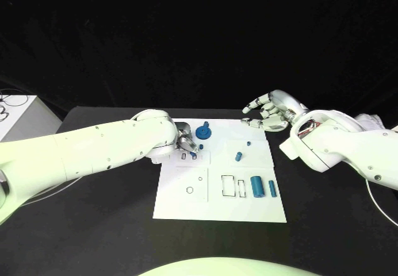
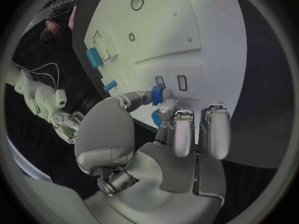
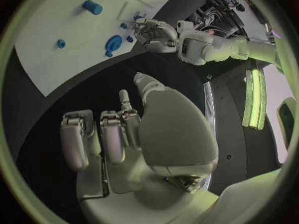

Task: Assemble the parts on the task board

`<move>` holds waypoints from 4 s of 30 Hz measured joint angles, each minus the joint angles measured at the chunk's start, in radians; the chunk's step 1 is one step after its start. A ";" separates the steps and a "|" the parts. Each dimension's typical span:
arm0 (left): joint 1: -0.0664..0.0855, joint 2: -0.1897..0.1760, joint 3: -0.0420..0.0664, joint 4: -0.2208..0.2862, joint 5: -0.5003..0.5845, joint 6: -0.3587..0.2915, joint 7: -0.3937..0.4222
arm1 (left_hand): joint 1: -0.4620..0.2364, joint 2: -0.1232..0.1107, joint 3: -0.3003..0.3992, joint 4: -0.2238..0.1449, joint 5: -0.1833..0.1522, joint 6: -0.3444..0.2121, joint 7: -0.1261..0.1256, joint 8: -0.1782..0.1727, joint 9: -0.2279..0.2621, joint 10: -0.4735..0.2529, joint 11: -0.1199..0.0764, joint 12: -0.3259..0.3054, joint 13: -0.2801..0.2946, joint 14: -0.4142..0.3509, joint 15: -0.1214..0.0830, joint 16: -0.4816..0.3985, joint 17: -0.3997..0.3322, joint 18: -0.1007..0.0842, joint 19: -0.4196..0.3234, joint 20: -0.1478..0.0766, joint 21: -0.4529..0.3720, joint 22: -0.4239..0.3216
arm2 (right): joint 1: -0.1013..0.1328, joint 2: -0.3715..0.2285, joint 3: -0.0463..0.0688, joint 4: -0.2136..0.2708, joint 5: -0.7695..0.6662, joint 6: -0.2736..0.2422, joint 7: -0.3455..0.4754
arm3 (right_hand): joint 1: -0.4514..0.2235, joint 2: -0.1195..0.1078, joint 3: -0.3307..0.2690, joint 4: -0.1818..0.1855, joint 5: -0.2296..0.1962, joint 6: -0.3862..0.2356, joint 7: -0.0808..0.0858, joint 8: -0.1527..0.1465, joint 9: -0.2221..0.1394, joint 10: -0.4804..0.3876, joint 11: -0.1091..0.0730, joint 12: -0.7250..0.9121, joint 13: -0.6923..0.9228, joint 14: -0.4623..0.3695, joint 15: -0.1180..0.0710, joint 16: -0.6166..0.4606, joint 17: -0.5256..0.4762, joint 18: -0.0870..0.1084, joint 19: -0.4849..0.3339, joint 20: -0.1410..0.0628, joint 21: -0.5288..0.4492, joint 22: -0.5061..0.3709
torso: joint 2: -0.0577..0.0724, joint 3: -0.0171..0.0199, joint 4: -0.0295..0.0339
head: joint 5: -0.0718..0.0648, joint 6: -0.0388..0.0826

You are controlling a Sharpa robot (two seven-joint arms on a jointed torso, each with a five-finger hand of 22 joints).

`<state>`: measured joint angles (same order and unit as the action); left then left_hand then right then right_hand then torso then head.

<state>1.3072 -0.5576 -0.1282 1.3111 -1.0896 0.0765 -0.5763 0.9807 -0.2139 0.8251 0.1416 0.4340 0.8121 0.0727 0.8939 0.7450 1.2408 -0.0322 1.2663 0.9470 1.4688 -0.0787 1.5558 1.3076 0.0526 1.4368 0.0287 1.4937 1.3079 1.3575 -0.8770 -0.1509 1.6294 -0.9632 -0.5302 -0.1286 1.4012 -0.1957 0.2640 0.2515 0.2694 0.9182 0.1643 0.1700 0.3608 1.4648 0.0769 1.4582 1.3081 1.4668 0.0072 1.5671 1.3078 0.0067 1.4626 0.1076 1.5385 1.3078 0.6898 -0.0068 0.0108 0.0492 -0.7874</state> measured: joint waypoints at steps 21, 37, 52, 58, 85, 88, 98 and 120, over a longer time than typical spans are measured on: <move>-0.008 0.000 0.000 0.009 -0.007 -0.003 0.002 | 0.000 0.000 0.014 -0.014 0.000 0.000 0.000 0.004 0.043 0.002 -0.001 0.000 0.000 0.000 0.000 0.000 0.000 0.000 0.000 0.000 0.000 0.000 | -0.004 0.001 0.000 -0.002 0.000 0.009 0.000 | -0.004 -0.004 0.000 0.000 0.000 0.000 0.000 0.000 0.000 0.000 0.000 0.000 0.000 0.000 0.000 0.000 0.000 0.000 0.000 0.000 0.000 0.000 | 0.000 -0.0001 0.0006 | -0.001 -0.008; -0.009 -0.007 -0.001 0.015 -0.007 0.006 0.004 | 0.001 0.001 0.014 -0.014 0.004 0.000 0.000 0.003 0.044 0.002 -0.001 0.000 0.000 -0.003 -0.002 0.000 0.000 0.000 0.000 0.000 0.000 0.000 | -0.006 0.001 0.000 -0.004 0.000 0.016 -0.002 | -0.004 -0.004 0.000 0.000 0.000 0.000 0.000 0.000 0.000 0.000 0.000 0.000 0.000 0.000 0.000 0.000 0.000 0.000 0.000 0.000 0.000 0.000 | 0.000 0.0003 0.0005 | 0.002 -0.012; -0.009 -0.011 -0.001 0.017 -0.006 0.016 0.004 | -0.003 0.005 0.014 -0.014 0.011 0.000 0.000 0.000 0.067 0.009 -0.002 0.000 0.007 -0.004 -0.003 0.000 0.000 0.000 0.003 -0.004 0.000 0.000 | -0.007 0.001 0.000 -0.004 0.000 0.019 -0.004 | -0.004 -0.004 0.000 0.000 0.000 0.000 0.000 0.000 0.000 0.000 0.000 0.000 -0.001 0.000 0.000 0.000 0.000 0.000 0.000 0.000 0.000 0.000 | 0.001 -0.0002 0.0001 | 0.003 -0.016; -0.009 -0.011 0.000 0.015 -0.006 0.017 0.004 | -0.003 0.005 0.014 -0.014 0.015 0.002 -0.002 0.003 0.067 0.009 -0.002 0.000 0.008 -0.004 -0.003 0.000 0.000 0.000 0.003 -0.004 0.000 0.000 | -0.007 0.001 0.000 -0.005 0.000 0.020 -0.004 | -0.004 -0.004 0.000 0.000 0.000 0.000 0.000 0.000 0.000 0.000 0.000 0.000 -0.001 0.000 0.000 0.000 0.000 0.000 0.000 0.000 0.000 0.000 | 0.001 0.0002 -0.0005 | 0.003 -0.016; -0.005 -0.008 0.014 -0.009 0.057 0.076 -0.001 | -0.003 0.005 0.011 -0.017 0.015 0.004 -0.003 -0.001 0.077 0.009 -0.001 0.000 0.002 -0.004 -0.003 0.000 0.000 0.000 0.003 -0.004 0.004 0.000 | -0.010 0.005 0.000 -0.012 0.000 0.022 -0.005 | -0.004 -0.004 0.004 0.004 0.000 0.000 0.000 0.000 0.000 0.000 0.000 0.000 -0.001 0.000 0.000 0.000 0.000 0.000 0.000 0.000 -0.005 0.000 | 0.001 0.0020 -0.0009 | 0.001 -0.020; -0.004 -0.007 0.015 -0.011 0.061 0.086 -0.002 | -0.003 0.005 0.011 -0.017 0.015 0.004 -0.003 -0.001 0.077 0.009 -0.001 0.000 0.002 -0.004 -0.003 0.000 0.000 0.000 0.003 -0.004 0.004 0.000 | -0.010 0.005 0.000 -0.013 0.000 0.023 -0.005 | -0.004 -0.004 0.004 0.004 0.000 0.000 0.000 0.000 0.000 0.000 0.000 0.000 -0.001 0.000 0.000 0.000 0.000 0.000 0.000 0.000 -0.005 0.000 | 0.001 0.0020 -0.0006 | 0.001 -0.021; -0.002 -0.003 0.016 -0.020 0.070 0.101 -0.004 | -0.003 0.005 0.011 -0.017 0.014 0.004 -0.003 0.000 0.076 0.009 -0.001 0.000 0.002 -0.004 -0.003 0.000 0.000 0.000 0.003 -0.004 0.004 0.000 | -0.011 0.008 0.000 -0.015 0.000 0.024 -0.006 | -0.004 -0.004 0.004 0.004 0.000 0.000 0.000 0.000 0.000 0.000 0.000 0.000 -0.001 0.000 0.000 0.000 0.000 0.000 0.000 0.000 -0.005 0.000 | 0.001 0.0017 -0.0006 | 0.000 -0.021; 0.008 0.032 0.009 -0.058 0.075 0.132 -0.016 | -0.003 0.005 0.011 -0.017 0.010 0.013 -0.008 0.007 0.076 0.012 0.003 0.000 -0.001 -0.004 -0.003 0.004 0.000 0.000 0.003 -0.004 0.004 0.000 | -0.012 0.007 0.000 -0.014 0.000 0.025 -0.006 | -0.004 -0.004 0.004 0.004 0.000 0.000 0.000 0.000 0.000 0.000 0.000 0.000 0.000 0.000 0.000 0.000 0.000 0.000 0.000 0.000 -0.005 0.000 | 0.000 0.0013 0.0009 | -0.004 -0.027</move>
<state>1.3153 -0.5260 -0.1193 1.2528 -1.0145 0.2081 -0.5920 0.9778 -0.2092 0.8364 0.1249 0.4444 0.8249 0.0646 0.9009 0.8215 1.2530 -0.0296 1.2661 0.9464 1.4652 -0.0819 1.5594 1.3073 0.0529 1.4401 0.0252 1.4975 1.3074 1.3454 -0.8699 -0.1509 1.6157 -0.9630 -0.5055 -0.1346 1.3976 -0.2001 0.2681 0.2554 0.2693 0.9182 0.1643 0.1700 0.3607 1.4648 0.0769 1.4582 1.3080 1.4668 0.0073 1.5671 1.3076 0.0066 1.4626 0.1076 1.5335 1.3073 0.6901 -0.0055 0.0117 0.0451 -0.8145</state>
